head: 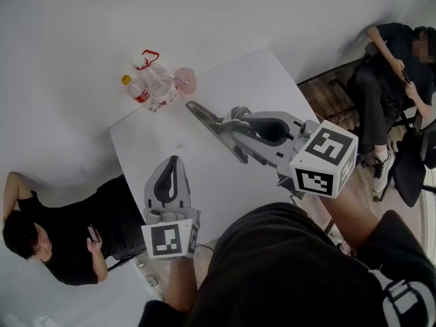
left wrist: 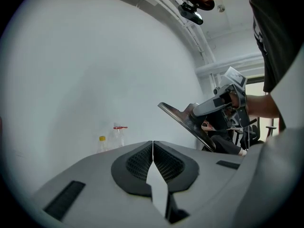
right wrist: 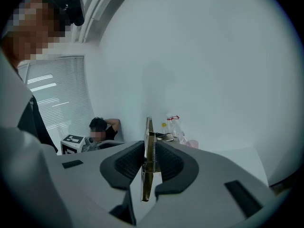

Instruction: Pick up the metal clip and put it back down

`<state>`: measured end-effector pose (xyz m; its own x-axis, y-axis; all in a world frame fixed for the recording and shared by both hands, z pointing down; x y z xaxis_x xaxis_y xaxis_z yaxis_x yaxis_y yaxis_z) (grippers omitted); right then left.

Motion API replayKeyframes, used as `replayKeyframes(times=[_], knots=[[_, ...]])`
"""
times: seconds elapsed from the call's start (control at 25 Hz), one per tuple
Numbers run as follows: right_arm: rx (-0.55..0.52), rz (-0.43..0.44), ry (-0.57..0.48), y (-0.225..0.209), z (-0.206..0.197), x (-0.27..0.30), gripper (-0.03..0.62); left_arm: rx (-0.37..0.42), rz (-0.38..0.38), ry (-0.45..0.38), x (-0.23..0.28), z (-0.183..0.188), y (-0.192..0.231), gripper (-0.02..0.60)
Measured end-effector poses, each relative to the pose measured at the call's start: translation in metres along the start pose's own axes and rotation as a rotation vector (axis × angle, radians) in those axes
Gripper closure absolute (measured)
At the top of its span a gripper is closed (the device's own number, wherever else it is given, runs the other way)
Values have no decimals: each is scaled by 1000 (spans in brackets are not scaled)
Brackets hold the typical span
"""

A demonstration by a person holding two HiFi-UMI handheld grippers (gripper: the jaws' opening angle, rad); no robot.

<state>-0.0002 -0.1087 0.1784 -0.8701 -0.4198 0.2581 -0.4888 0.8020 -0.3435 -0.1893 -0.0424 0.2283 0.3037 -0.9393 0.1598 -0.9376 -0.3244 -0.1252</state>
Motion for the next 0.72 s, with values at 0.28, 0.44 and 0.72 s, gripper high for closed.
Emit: replayKeyframes(times=[0.28,0.44,0.72], knots=[[-8,23,-53,8,8,-5,503,12,31,10,-18,11,7,558],[-10,46,-90,12,12,-7,503,19,41,8,-24,16,10,558],[22,87,-138,22,19,-13,503,3,51,21,-36,30,11,558]])
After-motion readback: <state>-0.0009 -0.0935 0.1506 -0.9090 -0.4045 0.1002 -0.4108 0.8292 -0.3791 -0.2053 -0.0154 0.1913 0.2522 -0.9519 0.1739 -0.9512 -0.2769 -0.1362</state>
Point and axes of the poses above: the fingertips, and each gripper's own axes: x forward along the fingers, y to its left, z out of its top, the point moved 6 cm from there along -x, backward along the fingers, and after that the axes turned 4 degrees about x, right-handed, at the moved point
